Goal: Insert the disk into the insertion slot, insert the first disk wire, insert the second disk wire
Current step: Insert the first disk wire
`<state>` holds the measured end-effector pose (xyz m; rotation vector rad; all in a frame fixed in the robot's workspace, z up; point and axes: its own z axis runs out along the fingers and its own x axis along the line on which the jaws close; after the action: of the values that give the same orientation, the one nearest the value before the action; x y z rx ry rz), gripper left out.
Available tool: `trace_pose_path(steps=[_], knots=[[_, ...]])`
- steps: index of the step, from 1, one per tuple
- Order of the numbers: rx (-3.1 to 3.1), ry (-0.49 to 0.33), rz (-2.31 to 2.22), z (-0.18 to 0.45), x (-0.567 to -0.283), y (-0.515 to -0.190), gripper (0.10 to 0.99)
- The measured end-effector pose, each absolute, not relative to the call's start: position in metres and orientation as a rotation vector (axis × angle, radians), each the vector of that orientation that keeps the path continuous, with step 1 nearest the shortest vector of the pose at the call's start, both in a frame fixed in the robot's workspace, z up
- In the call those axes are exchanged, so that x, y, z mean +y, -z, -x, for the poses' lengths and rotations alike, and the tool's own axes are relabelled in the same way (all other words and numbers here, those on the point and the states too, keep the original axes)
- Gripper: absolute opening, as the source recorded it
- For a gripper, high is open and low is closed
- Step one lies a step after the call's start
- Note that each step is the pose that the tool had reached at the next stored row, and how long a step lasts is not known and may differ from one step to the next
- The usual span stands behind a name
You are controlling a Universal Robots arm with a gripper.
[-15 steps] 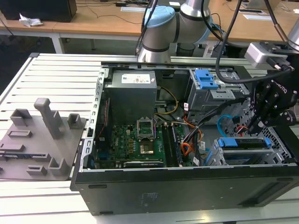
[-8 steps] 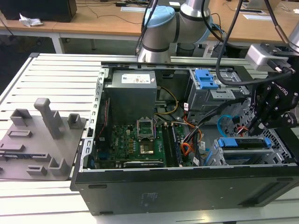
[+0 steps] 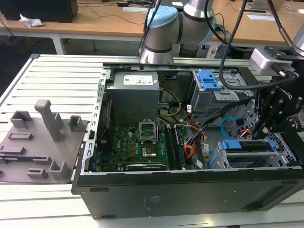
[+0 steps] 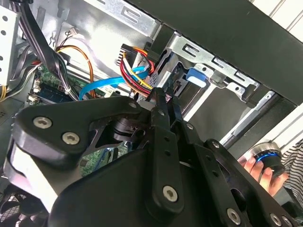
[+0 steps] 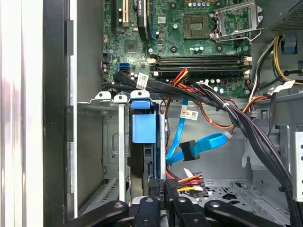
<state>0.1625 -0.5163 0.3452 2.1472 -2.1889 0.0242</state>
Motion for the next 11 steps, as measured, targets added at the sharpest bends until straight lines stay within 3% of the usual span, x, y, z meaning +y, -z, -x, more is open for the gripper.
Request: trace_pose_path(steps=[11], knots=[[-2.190, -0.026, -2.148, -0.1613, -0.5215, -0.3439, 0.169]])
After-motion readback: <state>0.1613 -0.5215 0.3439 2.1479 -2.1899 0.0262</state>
